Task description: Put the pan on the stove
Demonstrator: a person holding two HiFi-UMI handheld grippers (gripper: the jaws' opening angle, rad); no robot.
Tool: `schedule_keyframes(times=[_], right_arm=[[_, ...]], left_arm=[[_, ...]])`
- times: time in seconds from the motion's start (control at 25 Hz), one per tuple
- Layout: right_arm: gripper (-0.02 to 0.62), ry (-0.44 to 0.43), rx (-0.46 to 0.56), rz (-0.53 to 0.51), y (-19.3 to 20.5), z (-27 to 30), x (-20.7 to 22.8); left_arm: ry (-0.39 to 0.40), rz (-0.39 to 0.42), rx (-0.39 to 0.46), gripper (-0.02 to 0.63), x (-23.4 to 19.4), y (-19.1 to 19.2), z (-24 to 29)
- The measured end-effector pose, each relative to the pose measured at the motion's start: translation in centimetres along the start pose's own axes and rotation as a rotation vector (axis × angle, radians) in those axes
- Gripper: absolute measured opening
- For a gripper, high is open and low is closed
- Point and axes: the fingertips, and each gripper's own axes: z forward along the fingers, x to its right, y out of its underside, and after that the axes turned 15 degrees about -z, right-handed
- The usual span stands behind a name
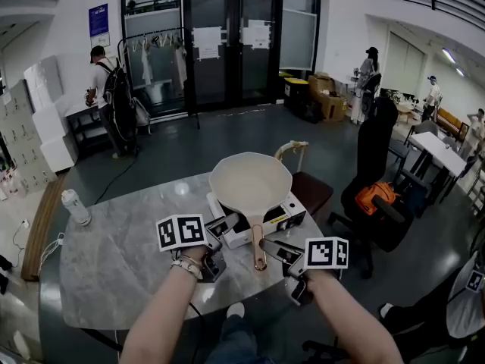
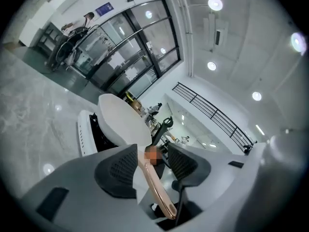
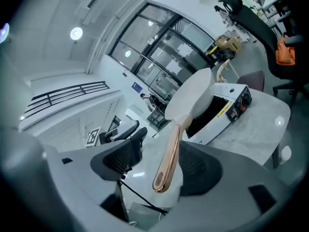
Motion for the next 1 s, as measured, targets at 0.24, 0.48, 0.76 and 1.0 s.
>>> schedule_keyframes(times=[0.24,0.48,0.76,1.0], right_arm=[[0.070,0.088,0.075,-0.100,-2.4,-1.8,0.0],[0.024,0.130,0.156,-0.163,-4.6,-3.2,-0.6],[0.023,0.267,0.262,-0.371,-6.8,-4.9,-0.8],[0.024,0.432,0.276,-0.678,-7.8,-8.0,-1.5]], left_arm=[[-0.008,0.161,0.133,0.011,2.0,-0.2,-2.4],[-0.031,0.365,0.182,0.010,3.9,-0.2,-3.7],[-0.039,0.421,0.313,0.009,5.1,-1.0,-5.7],[-0.112,0.646,0.387,0.009,5.7,-2.2,-8.0]])
